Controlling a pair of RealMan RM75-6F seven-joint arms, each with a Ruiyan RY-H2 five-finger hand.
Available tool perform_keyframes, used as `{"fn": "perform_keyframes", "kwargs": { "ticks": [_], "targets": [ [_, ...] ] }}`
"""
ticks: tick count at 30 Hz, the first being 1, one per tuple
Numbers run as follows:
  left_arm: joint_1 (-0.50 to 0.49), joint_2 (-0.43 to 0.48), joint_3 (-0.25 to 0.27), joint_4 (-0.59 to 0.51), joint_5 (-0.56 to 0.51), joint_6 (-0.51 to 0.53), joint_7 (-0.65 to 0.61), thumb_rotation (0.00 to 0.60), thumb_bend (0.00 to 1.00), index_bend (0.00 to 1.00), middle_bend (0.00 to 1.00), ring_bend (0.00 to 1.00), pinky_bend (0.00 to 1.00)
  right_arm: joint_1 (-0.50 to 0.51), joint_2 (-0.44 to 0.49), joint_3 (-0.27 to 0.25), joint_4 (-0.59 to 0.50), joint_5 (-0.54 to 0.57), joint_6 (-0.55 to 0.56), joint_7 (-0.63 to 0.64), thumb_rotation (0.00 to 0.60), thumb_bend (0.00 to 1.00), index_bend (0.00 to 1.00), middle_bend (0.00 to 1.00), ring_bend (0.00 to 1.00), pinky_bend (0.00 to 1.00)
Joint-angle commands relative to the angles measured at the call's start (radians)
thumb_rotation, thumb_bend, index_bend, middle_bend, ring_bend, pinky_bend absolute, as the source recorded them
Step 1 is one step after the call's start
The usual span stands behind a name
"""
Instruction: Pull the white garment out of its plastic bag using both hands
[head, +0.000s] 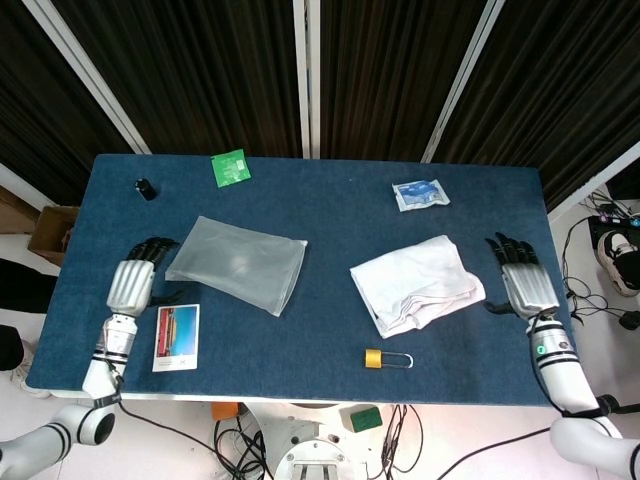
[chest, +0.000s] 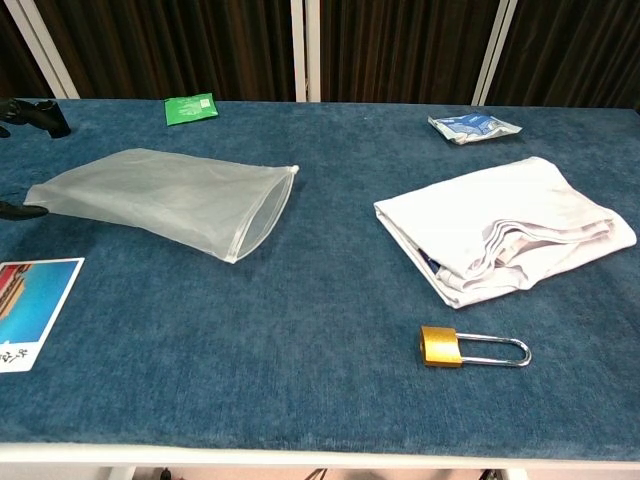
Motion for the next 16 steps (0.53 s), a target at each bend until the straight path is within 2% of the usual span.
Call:
{"fn": "perform_keyframes", "kwargs": {
  "ticks": [1,6,11,16],
  "targets": [
    [0.079,0.274,0.002,-0.314,-0.060,-0.003,0.078,0.600,0.09,0.21,0.18,0.13,0.19,-0.063,0.100,-0.011,-0.091,-0.019,0.066,0.040,0.600,0.01,0.00,0.07,0.00,0.05],
    [0.160,0.435,0.026,-0.437,-0.074,0.071,0.158,0.600,0.09,0.23,0.19,0.13,0.19,-0.159,0.169,-0.035,-0.124,-0.160,0.222,0.179,0.600,0.17,0.06,0.18,0.04,0.15],
    [0.253,0.548,0.075,-0.523,-0.033,0.167,0.167,0.600,0.09,0.24,0.19,0.13,0.19,-0.243,0.225,-0.084,-0.136,-0.263,0.319,0.288,0.600,0.18,0.09,0.19,0.04,0.15],
    [0.338,0.595,0.114,-0.577,0.018,0.274,0.171,0.600,0.09,0.24,0.19,0.13,0.19,-0.302,0.238,-0.126,-0.132,-0.317,0.380,0.329,0.600,0.18,0.09,0.19,0.04,0.15]
  ]
}}
